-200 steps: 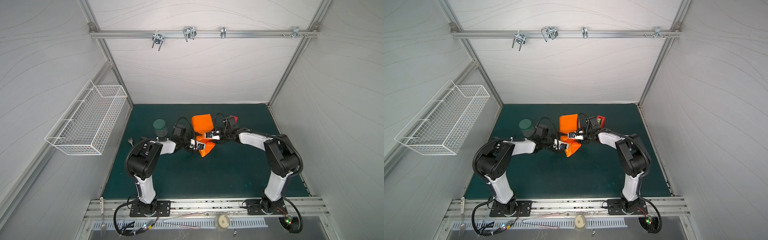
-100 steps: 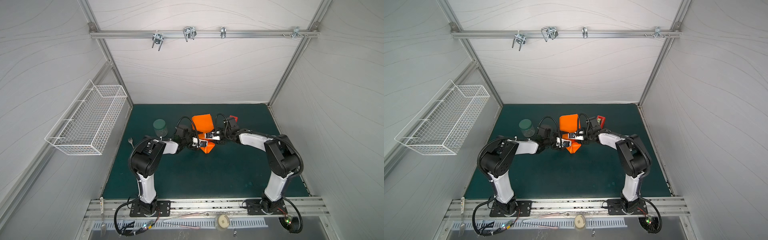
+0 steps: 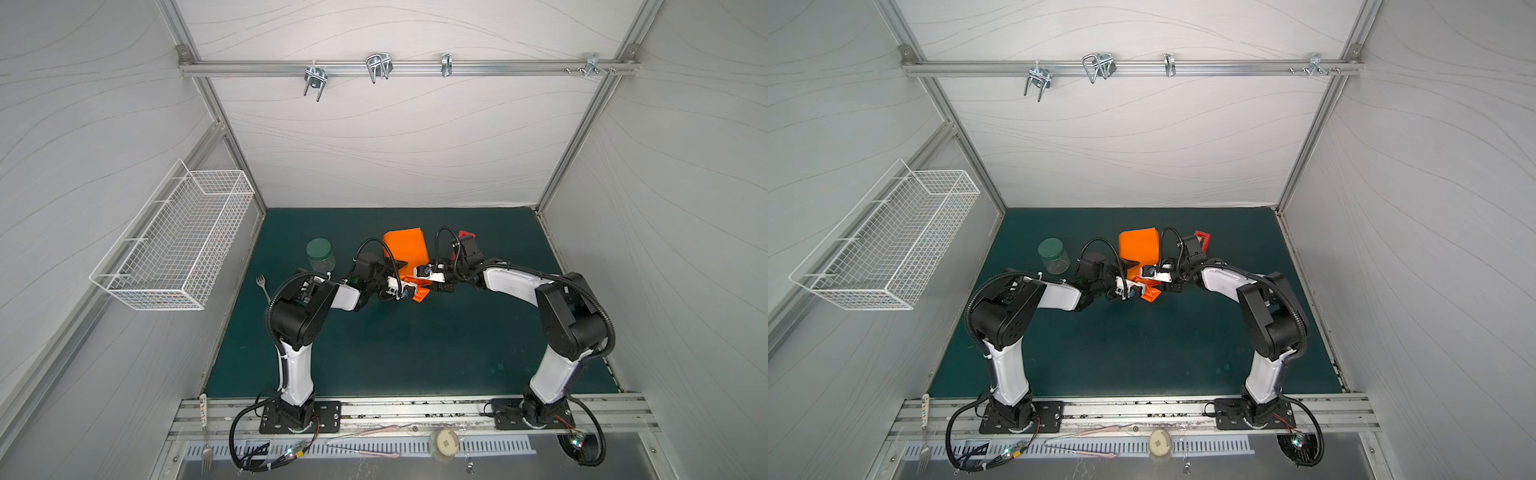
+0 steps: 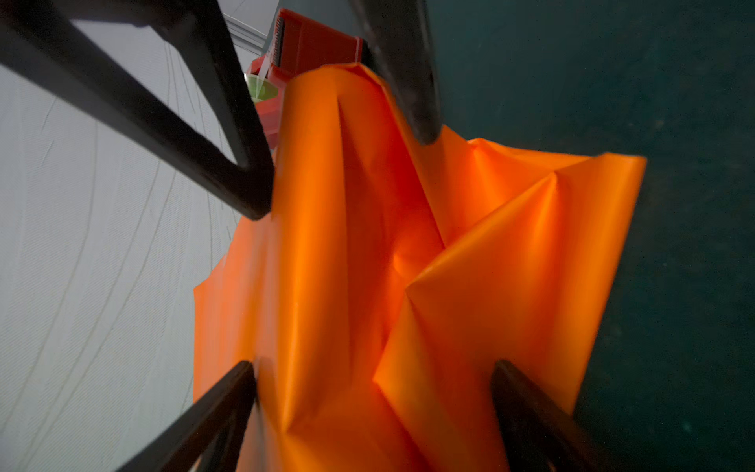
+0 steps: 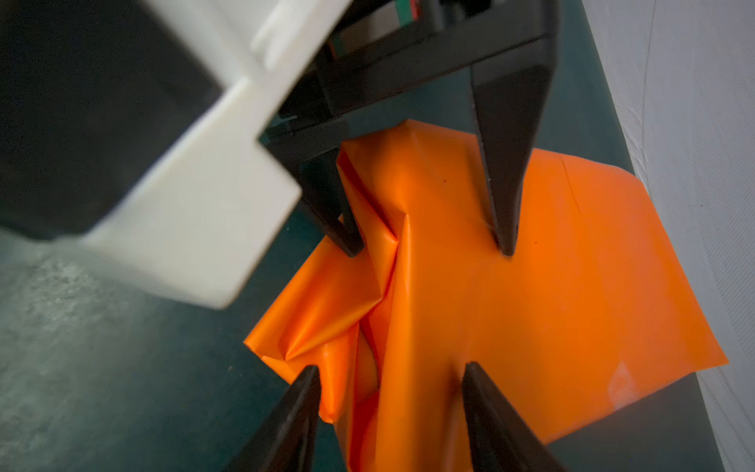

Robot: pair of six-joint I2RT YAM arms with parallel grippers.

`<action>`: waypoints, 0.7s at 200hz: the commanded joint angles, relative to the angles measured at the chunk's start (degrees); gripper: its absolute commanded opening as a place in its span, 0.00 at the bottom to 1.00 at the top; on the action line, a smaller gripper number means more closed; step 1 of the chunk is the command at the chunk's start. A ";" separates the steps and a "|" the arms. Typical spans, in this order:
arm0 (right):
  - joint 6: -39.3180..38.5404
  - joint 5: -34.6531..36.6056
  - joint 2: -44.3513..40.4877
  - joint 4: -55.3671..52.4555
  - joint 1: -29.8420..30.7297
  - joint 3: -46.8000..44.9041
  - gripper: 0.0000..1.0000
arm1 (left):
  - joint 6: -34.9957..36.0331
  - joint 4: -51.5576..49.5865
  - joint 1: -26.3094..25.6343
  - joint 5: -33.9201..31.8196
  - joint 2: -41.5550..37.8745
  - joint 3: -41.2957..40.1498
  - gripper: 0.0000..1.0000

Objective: Wrap a gift box in wrapping paper
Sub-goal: Fold the wrapping paper for the gift box.

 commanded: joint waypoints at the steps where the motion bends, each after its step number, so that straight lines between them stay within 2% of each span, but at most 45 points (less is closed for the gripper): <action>1: 1.29 -1.42 -1.36 -5.70 -0.74 -2.28 0.58 | 2.36 -1.49 -0.01 -3.05 3.04 -1.60 0.95; 41: 0.99 -3.07 -5.46 -5.05 -1.60 -5.16 0.58 | -0.35 -0.68 -0.05 -2.63 2.12 -1.82 0.95; 89: -4.79 -4.73 -11.04 -5.29 -0.32 -12.01 0.50 | -4.00 -2.79 -0.05 -0.46 -0.44 -1.80 0.95; 140: -7.08 -0.91 -6.31 1.05 3.37 -13.42 0.46 | -9.04 -5.44 -0.01 2.03 -2.73 -0.75 0.96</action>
